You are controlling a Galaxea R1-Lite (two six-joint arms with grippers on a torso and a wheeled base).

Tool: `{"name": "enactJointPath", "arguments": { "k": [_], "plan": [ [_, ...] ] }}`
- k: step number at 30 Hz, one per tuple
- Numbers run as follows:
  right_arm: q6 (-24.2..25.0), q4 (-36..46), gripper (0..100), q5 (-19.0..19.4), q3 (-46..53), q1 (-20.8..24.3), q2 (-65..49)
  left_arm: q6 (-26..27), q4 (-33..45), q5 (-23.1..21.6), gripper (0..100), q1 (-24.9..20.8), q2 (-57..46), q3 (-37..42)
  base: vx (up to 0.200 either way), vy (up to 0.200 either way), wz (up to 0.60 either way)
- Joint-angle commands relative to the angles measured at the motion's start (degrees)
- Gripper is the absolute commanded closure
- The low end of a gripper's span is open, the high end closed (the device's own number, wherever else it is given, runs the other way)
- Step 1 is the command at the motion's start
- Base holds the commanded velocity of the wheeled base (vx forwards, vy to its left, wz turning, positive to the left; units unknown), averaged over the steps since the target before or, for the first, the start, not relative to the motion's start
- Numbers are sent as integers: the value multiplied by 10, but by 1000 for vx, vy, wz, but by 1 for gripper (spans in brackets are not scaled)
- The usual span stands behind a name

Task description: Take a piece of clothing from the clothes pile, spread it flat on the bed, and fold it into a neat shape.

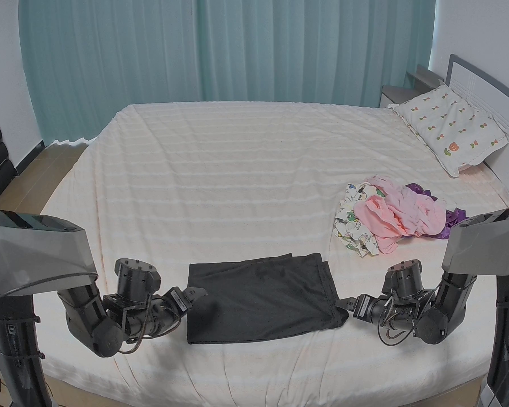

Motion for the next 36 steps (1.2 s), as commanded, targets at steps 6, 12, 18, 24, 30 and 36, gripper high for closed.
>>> {"name": "enactJointPath", "arguments": {
  "k": [6,12,18,24,30,36],
  "plan": [
    [1,-1,0,0,4,2,-1,88,3,5,0,-22,54,-59,0,0,0],
    [1,-2,0,0,4,4,-2,156,4,30,0,-15,93,-87,0,0,0],
    [1,-5,0,0,5,5,-1,164,0,31,0,-12,115,-100,0,0,0],
    [0,-41,0,1,17,6,0,163,-1,19,0,-21,114,-106,0,0,0],
    [1,-42,0,3,21,14,-4,163,3,-7,0,-25,116,-128,0,0,0],
    [1,-42,0,3,20,14,-1,163,-3,-22,100,-24,114,-121,0,0,0]
  ]
}}
